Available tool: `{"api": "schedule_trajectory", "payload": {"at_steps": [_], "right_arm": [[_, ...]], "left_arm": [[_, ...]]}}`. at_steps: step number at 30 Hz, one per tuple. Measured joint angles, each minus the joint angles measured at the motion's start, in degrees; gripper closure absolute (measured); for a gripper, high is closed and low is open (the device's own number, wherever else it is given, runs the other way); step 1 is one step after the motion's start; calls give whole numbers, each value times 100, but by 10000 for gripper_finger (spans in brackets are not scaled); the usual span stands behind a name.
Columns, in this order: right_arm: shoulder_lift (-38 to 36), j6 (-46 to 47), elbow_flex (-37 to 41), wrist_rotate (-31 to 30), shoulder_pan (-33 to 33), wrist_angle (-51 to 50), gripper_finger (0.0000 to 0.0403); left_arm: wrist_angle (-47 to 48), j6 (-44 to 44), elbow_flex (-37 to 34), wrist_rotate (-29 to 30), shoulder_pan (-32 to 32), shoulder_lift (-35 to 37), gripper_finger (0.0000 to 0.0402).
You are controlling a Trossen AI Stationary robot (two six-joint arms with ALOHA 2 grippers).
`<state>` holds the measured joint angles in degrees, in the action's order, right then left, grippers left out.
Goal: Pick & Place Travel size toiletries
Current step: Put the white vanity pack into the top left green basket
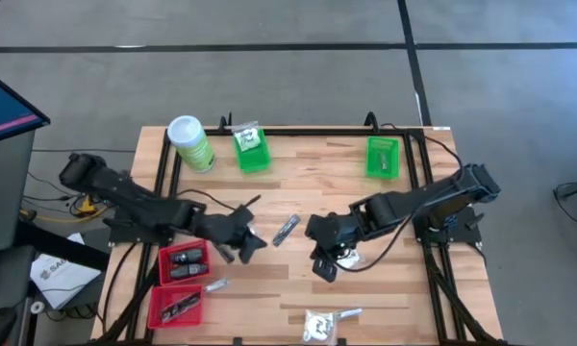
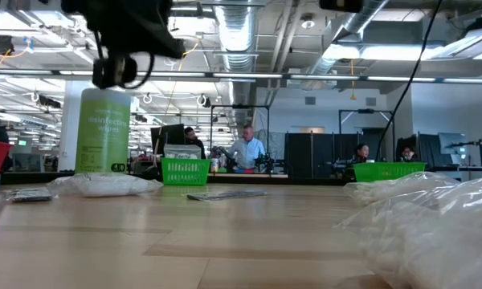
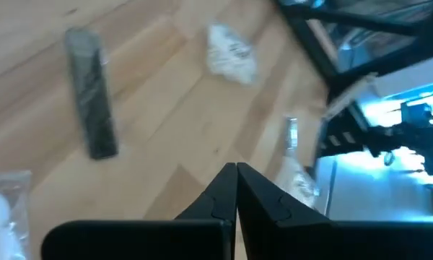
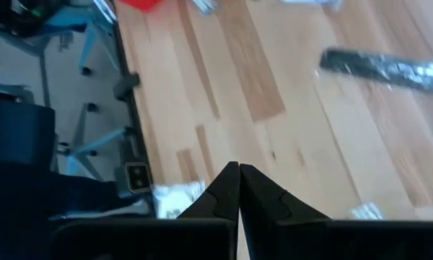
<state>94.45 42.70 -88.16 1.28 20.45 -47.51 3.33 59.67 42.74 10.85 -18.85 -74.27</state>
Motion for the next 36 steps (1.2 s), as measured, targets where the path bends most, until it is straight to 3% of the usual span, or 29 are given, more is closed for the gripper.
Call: {"api": "schedule_trajectory", "payload": {"at_steps": [6,14,22,26,28,32,36], "right_arm": [[-579,707,1036,-100,227,30,402],[-1855,2750,2796,-127,402,94,403],[-2673,4698,3886,-128,447,288,403],[-2659,5232,4216,-68,606,1123,403],[-2520,5266,4321,262,711,1477,403],[-2010,5659,4407,683,929,1348,403],[-1485,6028,4426,726,993,1245,403]], "left_arm": [[-347,-137,0,-529,-138,-461,400],[-630,-73,0,-183,-577,-607,400],[-994,-49,-2,54,-984,-594,400],[-1009,-28,-2,324,-1176,-594,400],[-1031,-26,-2,471,-1243,-594,400],[-1067,50,-4,694,-1310,-594,400],[-1113,60,-4,847,-1356,-594,400]]}}
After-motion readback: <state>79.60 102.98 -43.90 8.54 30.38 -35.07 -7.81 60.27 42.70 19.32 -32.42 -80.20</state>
